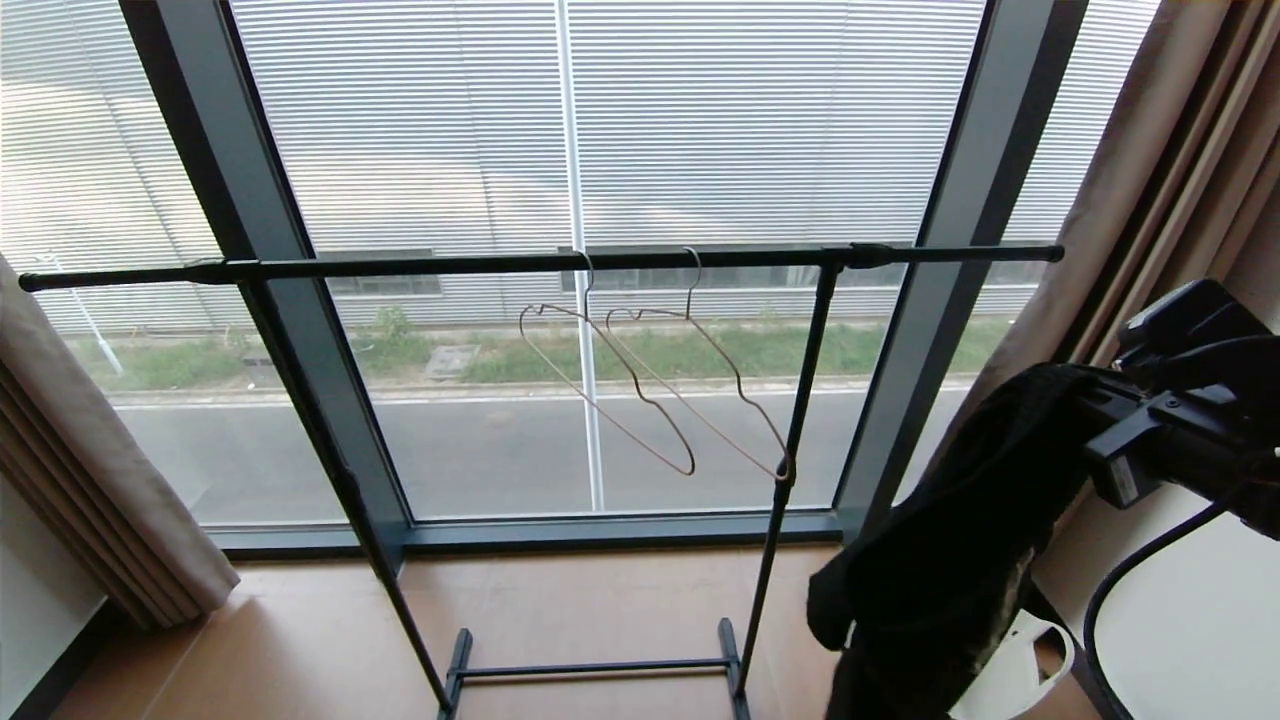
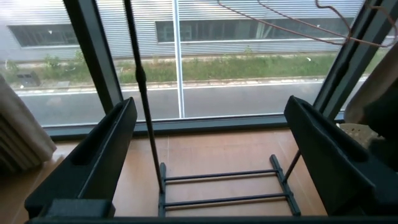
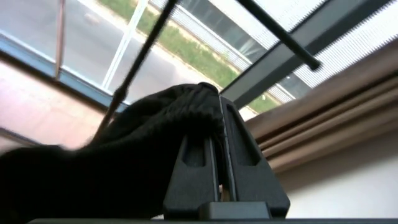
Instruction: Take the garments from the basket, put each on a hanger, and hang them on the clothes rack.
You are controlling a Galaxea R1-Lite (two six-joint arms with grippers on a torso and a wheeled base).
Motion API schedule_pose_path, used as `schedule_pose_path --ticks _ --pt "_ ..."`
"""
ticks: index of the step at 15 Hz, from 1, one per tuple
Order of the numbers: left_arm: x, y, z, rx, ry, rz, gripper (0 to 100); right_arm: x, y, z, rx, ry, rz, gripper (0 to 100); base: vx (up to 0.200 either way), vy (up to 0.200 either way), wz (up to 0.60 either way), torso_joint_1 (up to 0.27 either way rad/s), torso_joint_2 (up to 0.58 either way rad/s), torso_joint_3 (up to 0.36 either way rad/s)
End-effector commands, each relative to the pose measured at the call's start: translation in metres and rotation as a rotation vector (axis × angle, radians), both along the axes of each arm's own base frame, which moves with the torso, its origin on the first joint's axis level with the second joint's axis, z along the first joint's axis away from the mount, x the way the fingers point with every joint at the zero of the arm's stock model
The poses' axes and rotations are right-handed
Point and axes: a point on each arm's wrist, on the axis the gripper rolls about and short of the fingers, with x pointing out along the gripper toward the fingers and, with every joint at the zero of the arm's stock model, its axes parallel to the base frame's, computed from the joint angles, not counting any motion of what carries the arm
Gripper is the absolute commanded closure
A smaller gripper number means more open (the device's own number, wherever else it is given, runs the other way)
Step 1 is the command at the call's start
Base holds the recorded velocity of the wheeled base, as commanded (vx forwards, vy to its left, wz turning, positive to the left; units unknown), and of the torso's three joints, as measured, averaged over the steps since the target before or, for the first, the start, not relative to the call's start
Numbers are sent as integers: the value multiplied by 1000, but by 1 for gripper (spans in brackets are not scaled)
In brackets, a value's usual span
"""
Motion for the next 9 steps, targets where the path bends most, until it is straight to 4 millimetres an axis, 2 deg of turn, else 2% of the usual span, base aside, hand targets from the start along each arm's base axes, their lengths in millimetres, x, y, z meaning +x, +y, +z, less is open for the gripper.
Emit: schedule_pose_path --ticks 1,4,6,9 --pt "0 0 0 -1 4 0 0 1 0 -1 -4 4 -4 100 0 0 0 0 0 0" --pt "0 0 0 55 4 -4 0 0 3 3 -28 8 -45 100 0 0 0 0 0 0" --pt "11 0 5 76 144 9 0 -1 16 11 -2 42 -44 100 0 0 0 0 0 0" --pt "44 -1 50 -39 319 -42 0 -17 36 30 122 186 21 100 0 0 0 0 0 0"
